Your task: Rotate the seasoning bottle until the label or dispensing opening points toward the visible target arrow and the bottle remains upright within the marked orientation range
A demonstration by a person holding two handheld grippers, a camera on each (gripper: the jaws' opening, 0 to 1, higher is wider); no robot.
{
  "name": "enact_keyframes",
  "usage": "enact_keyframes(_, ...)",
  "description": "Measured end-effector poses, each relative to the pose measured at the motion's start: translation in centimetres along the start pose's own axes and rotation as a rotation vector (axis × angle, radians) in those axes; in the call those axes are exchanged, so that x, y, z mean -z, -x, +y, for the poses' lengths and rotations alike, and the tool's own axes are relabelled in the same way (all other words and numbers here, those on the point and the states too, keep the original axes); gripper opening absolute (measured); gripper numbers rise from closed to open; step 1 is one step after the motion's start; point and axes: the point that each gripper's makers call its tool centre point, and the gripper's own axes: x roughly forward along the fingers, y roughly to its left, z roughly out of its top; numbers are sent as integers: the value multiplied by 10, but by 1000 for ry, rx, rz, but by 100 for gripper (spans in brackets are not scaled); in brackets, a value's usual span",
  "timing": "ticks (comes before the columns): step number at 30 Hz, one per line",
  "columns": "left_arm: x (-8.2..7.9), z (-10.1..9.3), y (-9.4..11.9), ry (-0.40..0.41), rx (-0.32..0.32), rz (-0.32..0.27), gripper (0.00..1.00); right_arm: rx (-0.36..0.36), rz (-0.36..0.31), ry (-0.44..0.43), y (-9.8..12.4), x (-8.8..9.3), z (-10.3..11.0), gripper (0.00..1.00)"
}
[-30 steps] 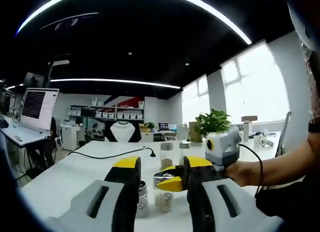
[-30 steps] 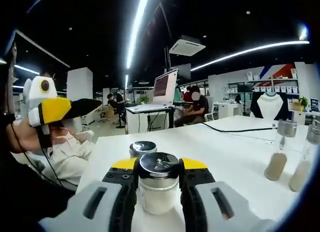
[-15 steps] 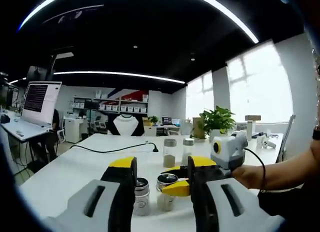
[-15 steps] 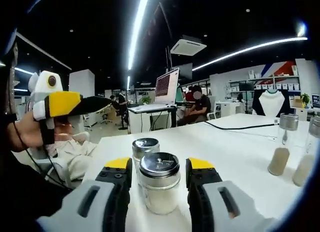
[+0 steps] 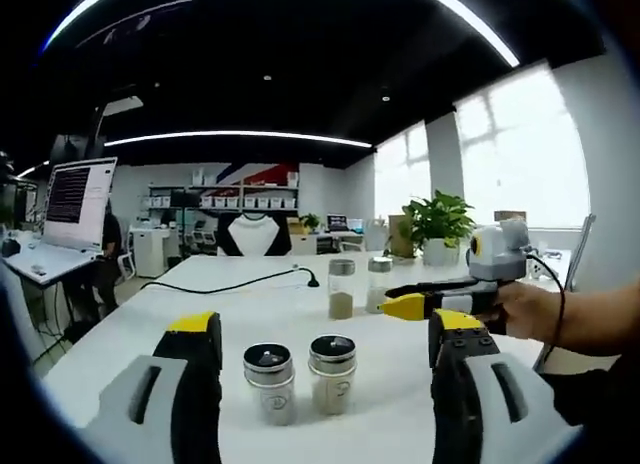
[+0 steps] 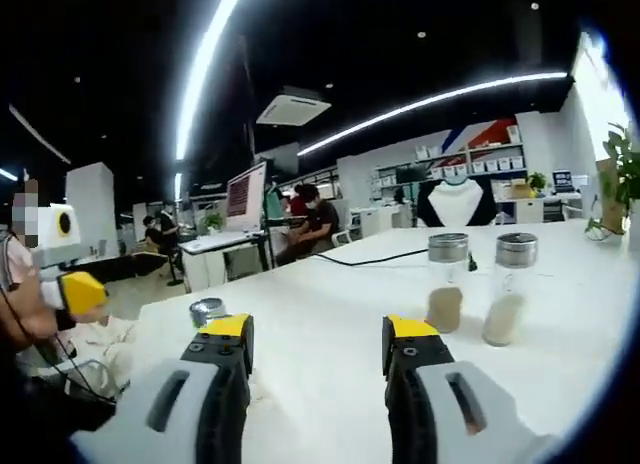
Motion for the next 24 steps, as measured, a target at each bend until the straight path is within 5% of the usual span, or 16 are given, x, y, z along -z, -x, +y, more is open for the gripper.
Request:
enact_keyframes(12,24,12,0,13,-14,68,94,182,26,67,-60,-19,-78,50)
enact_keyframes(18,30,17,-2,13,-24,85,97,243,60,126,-93,-21,-100,52)
enact_keyframes(24,39,19,-2,13,-25,114,99,278,71,169,-104,-22,-105,53)
